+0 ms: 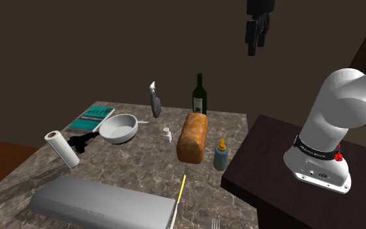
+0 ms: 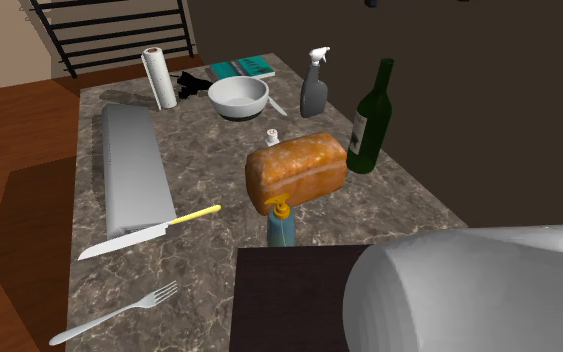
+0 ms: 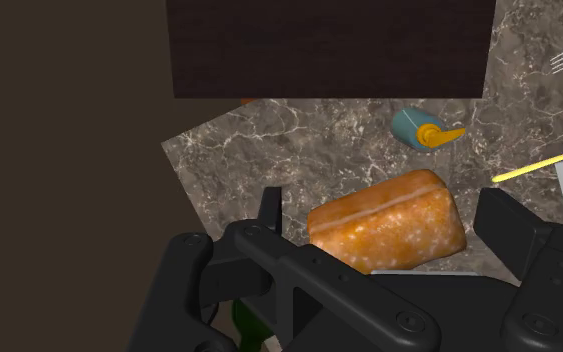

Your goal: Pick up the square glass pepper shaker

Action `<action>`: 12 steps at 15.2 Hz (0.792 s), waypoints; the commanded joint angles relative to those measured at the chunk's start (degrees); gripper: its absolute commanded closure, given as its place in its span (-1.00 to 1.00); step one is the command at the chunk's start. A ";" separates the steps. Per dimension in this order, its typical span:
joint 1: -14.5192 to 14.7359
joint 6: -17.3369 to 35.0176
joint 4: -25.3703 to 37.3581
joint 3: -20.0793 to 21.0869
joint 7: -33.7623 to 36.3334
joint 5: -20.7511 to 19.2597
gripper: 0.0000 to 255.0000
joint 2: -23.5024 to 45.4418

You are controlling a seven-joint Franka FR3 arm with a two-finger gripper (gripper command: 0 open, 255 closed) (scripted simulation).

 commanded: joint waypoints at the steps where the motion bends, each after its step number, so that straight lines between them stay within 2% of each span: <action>1: 0.00 0.00 0.00 0.00 0.00 0.00 -1.00 0.00; 12: 0.46 19.77 -3.29 4.03 4.75 2.61 -1.00 17.10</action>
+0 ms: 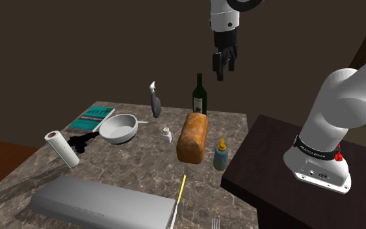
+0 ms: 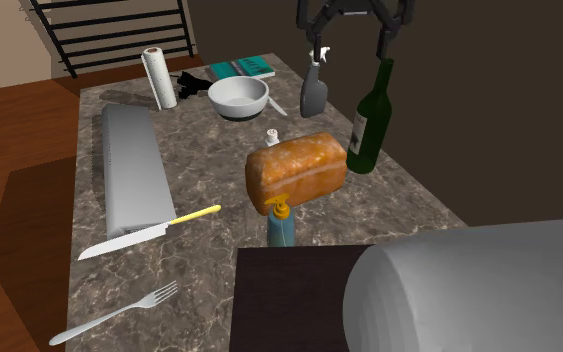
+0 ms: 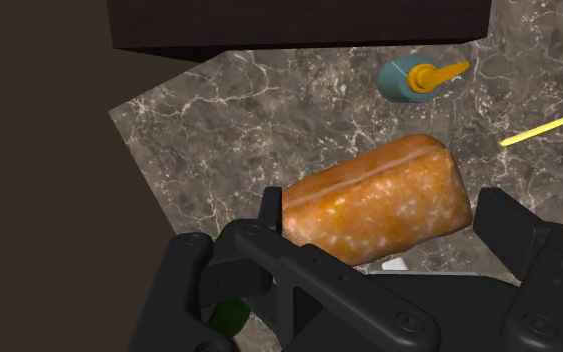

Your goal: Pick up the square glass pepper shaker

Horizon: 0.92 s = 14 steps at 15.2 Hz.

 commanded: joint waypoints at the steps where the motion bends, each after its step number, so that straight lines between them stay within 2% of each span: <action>1: 0.02 3.80 0.09 0.70 0.85 0.25 -1.00 3.88; 7: 0.10 13.01 2.86 2.63 3.56 0.12 -1.00 16.19; 14: 0.51 21.25 9.61 4.09 7.12 -1.67 -1.00 31.66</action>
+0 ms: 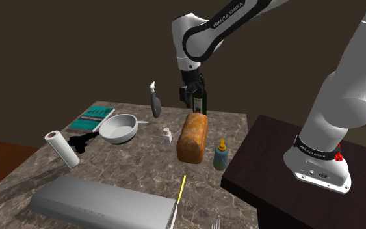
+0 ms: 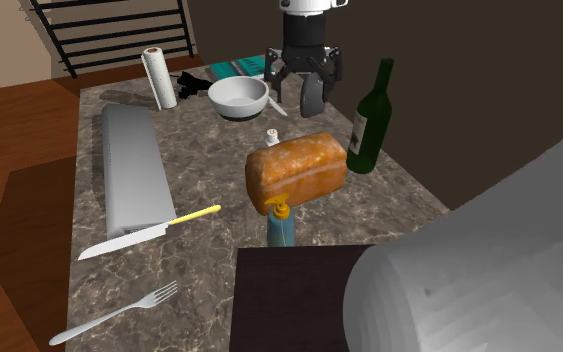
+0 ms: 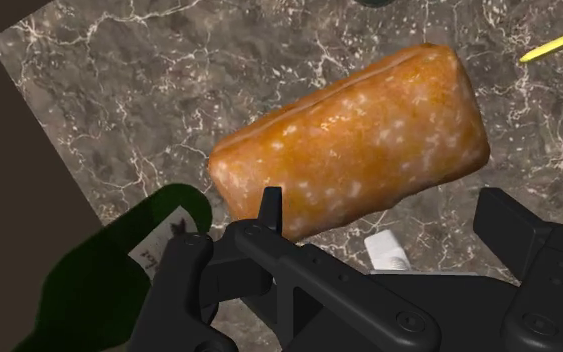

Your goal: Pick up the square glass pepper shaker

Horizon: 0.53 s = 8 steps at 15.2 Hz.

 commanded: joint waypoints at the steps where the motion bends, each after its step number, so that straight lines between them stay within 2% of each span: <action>1: 0.16 1.79 3.27 0.24 1.08 -0.83 -1.00 5.17; 8: 1.73 6.18 14.20 0.12 4.42 -3.56 -1.00 21.04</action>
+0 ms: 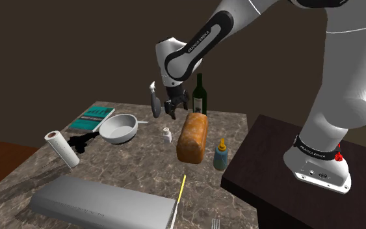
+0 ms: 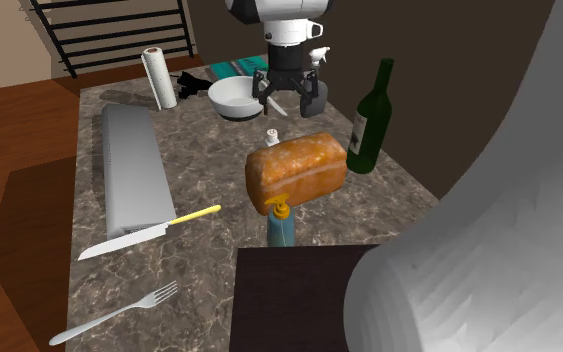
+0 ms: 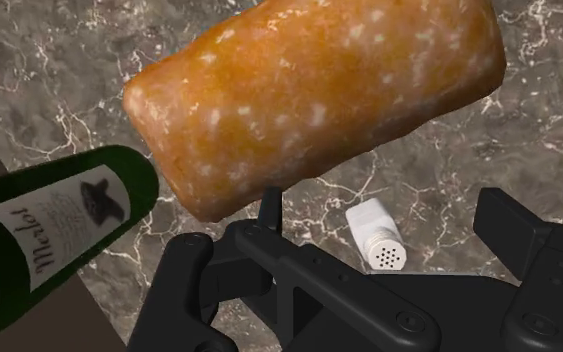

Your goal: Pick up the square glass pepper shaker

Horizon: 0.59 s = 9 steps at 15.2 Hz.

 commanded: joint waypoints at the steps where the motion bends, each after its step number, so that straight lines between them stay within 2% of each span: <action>1: 0.49 0.75 4.01 -0.27 0.71 -0.81 -1.00 4.93; 9: 3.15 0.89 20.90 -1.38 2.76 -2.63 -1.00 22.35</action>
